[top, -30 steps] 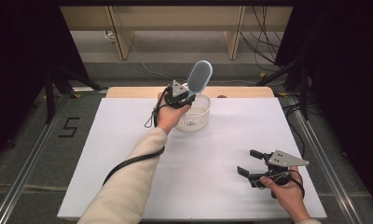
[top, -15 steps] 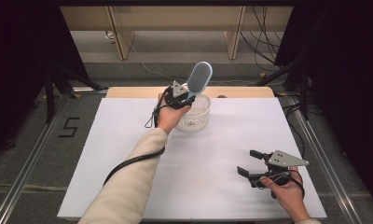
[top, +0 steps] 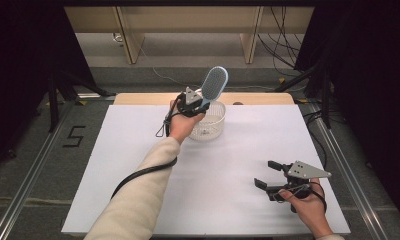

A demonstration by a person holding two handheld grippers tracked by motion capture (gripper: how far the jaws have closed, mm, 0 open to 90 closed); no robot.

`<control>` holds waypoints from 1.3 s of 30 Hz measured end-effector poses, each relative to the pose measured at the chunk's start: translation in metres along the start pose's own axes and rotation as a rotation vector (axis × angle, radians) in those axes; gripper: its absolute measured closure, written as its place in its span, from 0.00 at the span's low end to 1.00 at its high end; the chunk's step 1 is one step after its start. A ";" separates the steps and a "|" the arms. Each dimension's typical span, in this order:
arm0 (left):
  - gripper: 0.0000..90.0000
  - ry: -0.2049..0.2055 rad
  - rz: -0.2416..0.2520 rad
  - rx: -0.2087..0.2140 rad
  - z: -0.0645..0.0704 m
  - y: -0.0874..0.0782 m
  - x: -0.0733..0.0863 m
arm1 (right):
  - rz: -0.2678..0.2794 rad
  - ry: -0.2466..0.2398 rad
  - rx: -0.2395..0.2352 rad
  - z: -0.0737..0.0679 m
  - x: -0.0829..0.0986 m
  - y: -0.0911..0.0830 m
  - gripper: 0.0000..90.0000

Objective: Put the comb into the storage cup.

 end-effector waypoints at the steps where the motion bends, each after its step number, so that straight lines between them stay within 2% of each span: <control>1: 0.77 0.000 0.000 0.000 0.000 0.000 0.000 | 0.000 0.000 0.000 0.000 0.000 0.000 0.18; 19: 0.77 -0.003 -0.005 0.005 0.001 0.001 0.001 | 0.001 0.002 -0.001 0.000 0.000 0.000 0.18; 23: 0.76 -0.017 -0.029 0.017 0.002 0.002 0.004 | 0.000 0.001 -0.001 0.000 0.000 0.000 0.18; 26: 0.65 -0.034 -0.047 0.012 0.001 0.003 0.009 | -0.001 0.000 -0.003 0.000 0.000 0.000 0.18; 28: 0.52 -0.015 -0.089 0.007 0.002 0.002 0.014 | -0.001 0.001 -0.003 0.000 0.000 0.000 0.18; 30: 0.44 -0.001 -0.086 -0.002 0.003 -0.001 0.012 | -0.002 0.001 -0.002 0.000 0.000 0.000 0.18; 32: 0.33 -0.007 -0.091 0.003 0.005 -0.005 0.009 | -0.001 0.000 -0.003 -0.001 0.000 0.000 0.18; 35: 0.28 0.013 -0.078 0.009 0.007 -0.012 0.002 | -0.005 0.001 -0.001 -0.001 0.001 0.001 0.18; 39: 0.22 0.010 -0.068 0.018 0.010 -0.020 -0.003 | -0.005 -0.002 0.001 0.000 0.001 0.001 0.18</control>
Point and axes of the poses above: each handheld gripper's, and its own axes: y roughly forward along the jaws, x roughly out of its underside, z roughly to its right, the point moved 8 cm from there along y, roughly forward along the jaws, and after that the axes turned 13 degrees about -y, right-handed, at the moved point
